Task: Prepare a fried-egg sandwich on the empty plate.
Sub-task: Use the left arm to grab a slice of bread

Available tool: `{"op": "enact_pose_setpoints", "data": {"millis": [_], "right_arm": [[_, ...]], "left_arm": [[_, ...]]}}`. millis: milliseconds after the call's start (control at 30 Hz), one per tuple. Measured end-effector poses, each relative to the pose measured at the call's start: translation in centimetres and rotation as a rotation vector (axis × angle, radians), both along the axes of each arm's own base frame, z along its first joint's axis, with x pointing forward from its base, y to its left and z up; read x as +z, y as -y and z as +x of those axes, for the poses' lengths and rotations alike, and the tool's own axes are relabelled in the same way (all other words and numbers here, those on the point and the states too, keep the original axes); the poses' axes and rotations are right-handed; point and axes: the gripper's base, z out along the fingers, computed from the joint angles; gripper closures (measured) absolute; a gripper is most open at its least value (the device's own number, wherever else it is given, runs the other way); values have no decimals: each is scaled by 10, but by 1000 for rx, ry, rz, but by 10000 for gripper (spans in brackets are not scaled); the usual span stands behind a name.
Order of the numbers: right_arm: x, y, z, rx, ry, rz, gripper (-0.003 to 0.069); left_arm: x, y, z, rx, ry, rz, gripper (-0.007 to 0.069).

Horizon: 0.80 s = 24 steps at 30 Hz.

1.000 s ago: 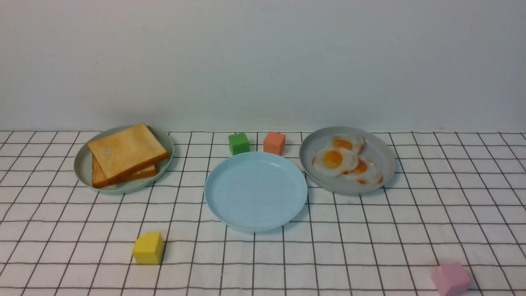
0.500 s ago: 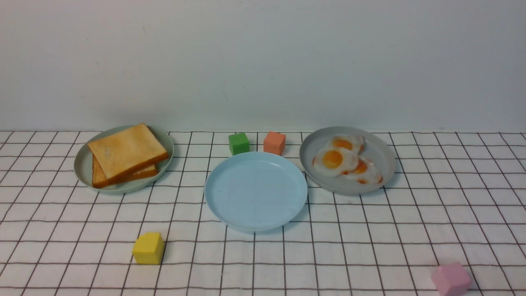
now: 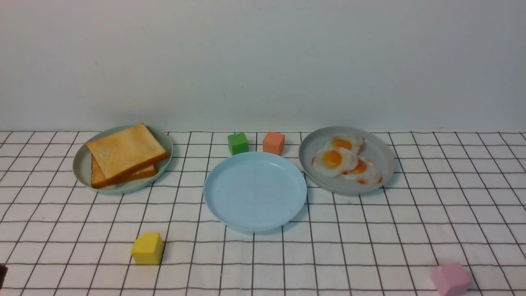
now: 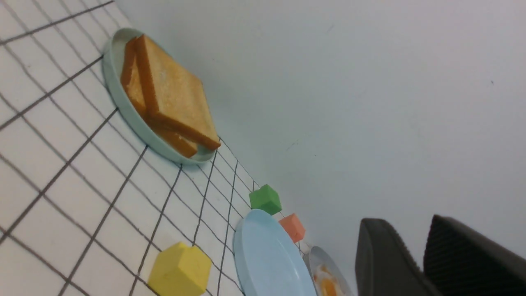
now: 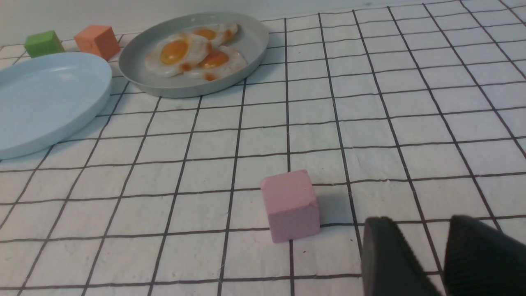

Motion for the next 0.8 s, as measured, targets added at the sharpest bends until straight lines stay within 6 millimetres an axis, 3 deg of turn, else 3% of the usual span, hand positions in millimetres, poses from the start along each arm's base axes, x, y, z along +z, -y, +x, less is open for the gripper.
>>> {"op": "enact_pose_setpoints", "data": {"millis": [167, 200, 367, 500, 600, 633, 667, 800], "right_arm": [[0, 0, 0, 0, 0, 0, 418], [0, 0, 0, 0, 0, 0, 418], [1, 0, 1, -8, 31, 22, 418], [14, -2, 4, -59, 167, 350, 418], [22, 0, 5, -91, 242, 529, 418], [23, 0, 5, -93, 246, 538, 418], [26, 1, 5, -107, 279, 597, 418], [28, 3, 5, -127, 305, 717, 418]], "left_arm": [[29, 4, 2, -44, -31, 144, 597], [43, 7, 7, -81, -80, 211, 632], [79, 19, 34, -273, -294, 422, 638], [102, 28, 78, -506, -524, 573, 638], [108, 30, 113, -571, -616, 577, 638], [110, 30, 115, -571, -614, 577, 638], [107, 30, 135, -592, -660, 570, 638], [98, 31, 176, -650, -731, 600, 638]]}}
